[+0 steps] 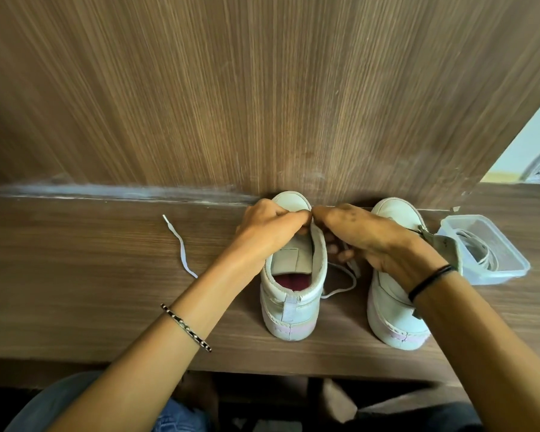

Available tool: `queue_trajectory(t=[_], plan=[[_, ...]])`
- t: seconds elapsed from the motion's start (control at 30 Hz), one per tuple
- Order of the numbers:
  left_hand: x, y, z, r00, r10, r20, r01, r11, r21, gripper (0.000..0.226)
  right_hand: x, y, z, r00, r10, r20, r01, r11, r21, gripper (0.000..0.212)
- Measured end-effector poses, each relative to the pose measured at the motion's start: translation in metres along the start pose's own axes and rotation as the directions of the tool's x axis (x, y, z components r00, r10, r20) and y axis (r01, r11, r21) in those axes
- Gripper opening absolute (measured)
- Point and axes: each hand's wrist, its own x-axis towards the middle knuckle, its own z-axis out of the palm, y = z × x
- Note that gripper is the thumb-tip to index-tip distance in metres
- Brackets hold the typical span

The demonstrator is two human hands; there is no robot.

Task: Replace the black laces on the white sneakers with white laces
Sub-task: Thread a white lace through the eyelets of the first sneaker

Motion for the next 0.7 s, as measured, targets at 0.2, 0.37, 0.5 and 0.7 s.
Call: queue_trajectory(t=[0.2, 0.37, 0.5, 0.7], plan=[[0.006, -0.007, -0.01, 0.996, 0.073, -0.047, -0.077, 0.993, -0.086, 0.034, -0.002, 0.008, -0.01, 0.988, -0.133, -0.081, 0.118, 0.978, -0.172, 0.031], [0.01, -0.013, -0.026, 0.99, 0.107, -0.09, -0.122, 0.976, -0.181, 0.02, -0.009, 0.009, -0.022, 0.961, -0.271, -0.048, 0.253, 0.939, -0.231, 0.009], [0.007, -0.016, -0.034, 0.988, 0.152, -0.013, -0.153, 0.983, -0.104, 0.018, -0.008, 0.009, -0.02, 0.956, -0.278, -0.095, 0.235, 0.919, -0.317, 0.022], [-0.004, -0.015, -0.041, 0.973, 0.207, 0.102, -0.205, 0.978, -0.026, 0.014, -0.004, 0.011, -0.01, 0.976, -0.136, -0.171, 0.119, 0.987, -0.107, 0.033]])
